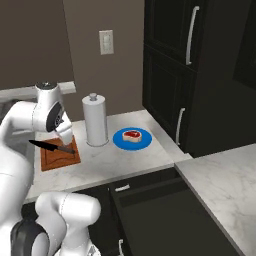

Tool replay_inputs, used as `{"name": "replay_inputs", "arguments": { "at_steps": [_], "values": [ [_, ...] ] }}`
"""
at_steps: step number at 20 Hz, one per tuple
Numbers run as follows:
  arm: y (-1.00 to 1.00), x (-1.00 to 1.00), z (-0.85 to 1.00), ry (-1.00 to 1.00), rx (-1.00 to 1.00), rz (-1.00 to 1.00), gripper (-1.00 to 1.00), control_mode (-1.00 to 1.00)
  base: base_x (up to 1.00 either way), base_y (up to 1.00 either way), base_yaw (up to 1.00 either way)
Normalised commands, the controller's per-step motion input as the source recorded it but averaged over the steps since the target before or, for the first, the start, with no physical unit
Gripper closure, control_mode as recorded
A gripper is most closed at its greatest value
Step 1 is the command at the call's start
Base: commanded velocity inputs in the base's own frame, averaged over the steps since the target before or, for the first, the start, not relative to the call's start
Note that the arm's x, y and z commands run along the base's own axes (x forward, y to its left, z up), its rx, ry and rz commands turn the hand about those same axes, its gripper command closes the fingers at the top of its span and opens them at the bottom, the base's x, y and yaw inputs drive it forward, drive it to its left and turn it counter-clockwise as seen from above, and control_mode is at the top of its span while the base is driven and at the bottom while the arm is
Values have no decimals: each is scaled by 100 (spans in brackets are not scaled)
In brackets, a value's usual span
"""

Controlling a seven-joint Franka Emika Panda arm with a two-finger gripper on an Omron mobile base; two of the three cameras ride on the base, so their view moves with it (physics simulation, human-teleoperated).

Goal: Pick up the knife from the drawer and place it on the cutting board. Then place the meat from the plate to the cutting board.

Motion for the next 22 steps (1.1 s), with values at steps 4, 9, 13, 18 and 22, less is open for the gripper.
{"name": "replay_inputs", "arguments": {
  "at_steps": [4, 9, 13, 18, 22],
  "values": [
    [-32, 0, 53, 14, 0, 0, -100, -100, 0, 0, 0],
    [-53, -1, 20, 6, -6, 0, -100, -100, 0, 0, 0],
    [-78, -23, 0, 0, -14, 0, -100, -100, 0, 0, 0],
    [-69, -3, 0, 0, -6, 0, -100, -100, 0, 0, 0],
    [-67, 0, 0, -1, -6, 0, -100, -100, 0, 0, 0]
  ]
}}
